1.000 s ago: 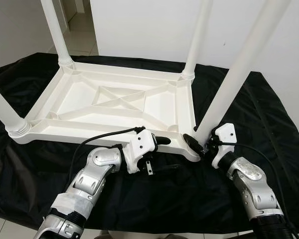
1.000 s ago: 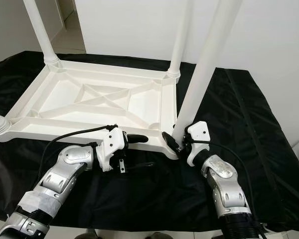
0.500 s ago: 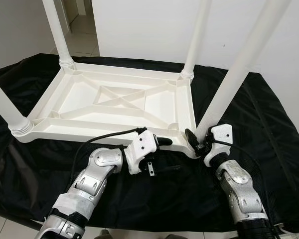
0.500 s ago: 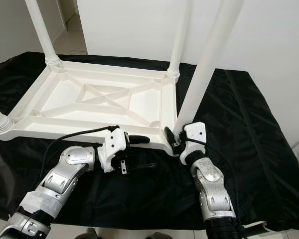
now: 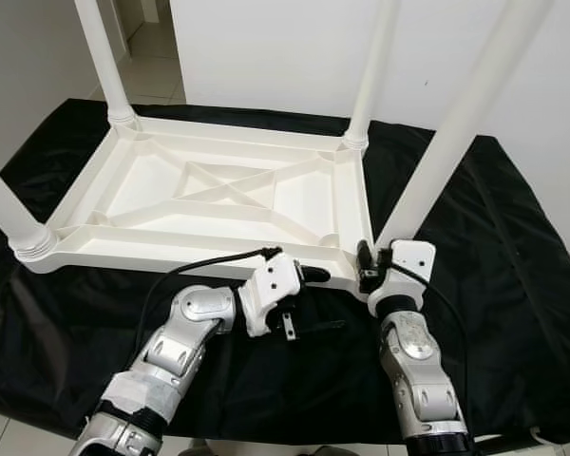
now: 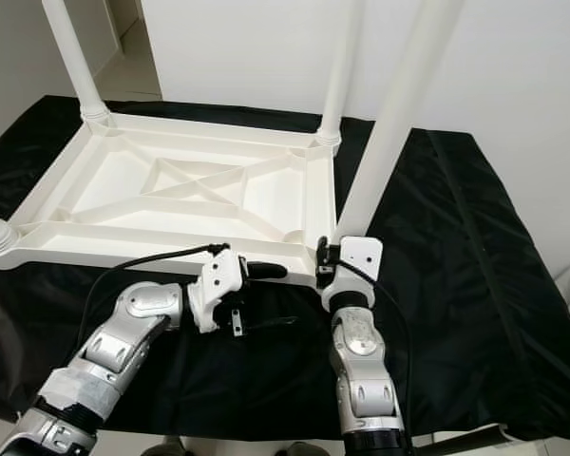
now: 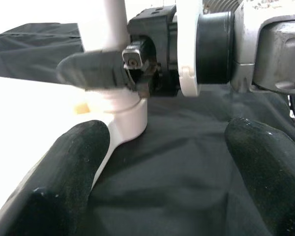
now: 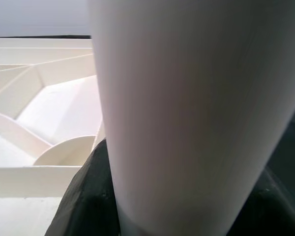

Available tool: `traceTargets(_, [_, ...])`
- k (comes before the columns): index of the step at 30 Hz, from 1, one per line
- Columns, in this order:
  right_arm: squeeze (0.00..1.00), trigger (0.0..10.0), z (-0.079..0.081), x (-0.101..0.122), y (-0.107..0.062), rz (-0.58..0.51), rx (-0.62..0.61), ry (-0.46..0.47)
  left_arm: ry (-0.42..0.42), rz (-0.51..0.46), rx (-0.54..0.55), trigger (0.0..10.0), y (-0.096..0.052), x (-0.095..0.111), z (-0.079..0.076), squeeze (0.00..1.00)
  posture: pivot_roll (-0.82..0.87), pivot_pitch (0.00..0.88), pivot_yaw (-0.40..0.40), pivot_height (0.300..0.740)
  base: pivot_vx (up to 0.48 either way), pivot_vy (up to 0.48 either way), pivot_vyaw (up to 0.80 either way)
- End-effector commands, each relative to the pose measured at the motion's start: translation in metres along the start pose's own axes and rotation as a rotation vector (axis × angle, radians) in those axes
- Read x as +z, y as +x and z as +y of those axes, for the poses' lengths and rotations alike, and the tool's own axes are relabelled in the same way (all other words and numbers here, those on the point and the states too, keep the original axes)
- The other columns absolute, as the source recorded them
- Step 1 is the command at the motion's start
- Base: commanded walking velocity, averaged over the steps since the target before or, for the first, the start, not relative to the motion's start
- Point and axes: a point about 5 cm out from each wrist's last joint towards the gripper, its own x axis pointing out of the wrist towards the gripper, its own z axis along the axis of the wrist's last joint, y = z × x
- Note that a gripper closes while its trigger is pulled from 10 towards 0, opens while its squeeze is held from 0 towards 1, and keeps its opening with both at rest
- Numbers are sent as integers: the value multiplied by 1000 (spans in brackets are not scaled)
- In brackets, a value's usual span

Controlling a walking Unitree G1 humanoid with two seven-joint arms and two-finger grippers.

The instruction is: Building children table

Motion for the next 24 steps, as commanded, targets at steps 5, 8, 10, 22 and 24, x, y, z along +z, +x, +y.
traceTargets(5, [0,10000,5,4,-4,8,-71,61,8,9,24,10000,-1,-1,0,0,-21,0,-45,740,0,0,0])
traceTargets(8, [0,10000,5,4,-4,8,-72,64,8,9,24,10000,-1,-1,0,0,-21,0,-45,740,0,0,0])
traceTargets(10, [1000,10000,4,6,-5,-4,-72,73,7,9,24,10000,-1,-1,0,0,-23,0,-42,740,0,0,0])
traceTargets(22, [0,10000,-17,6,-10,-13,280,20,9,9,22,10000,-1,0,2,0,-30,0,-37,740,0,0,0])
traceTargets(24, [0,10000,-24,5,-8,-2,399,-41,8,7,21,10000,-1,1,1,0,-30,0,-34,740,0,0,0])
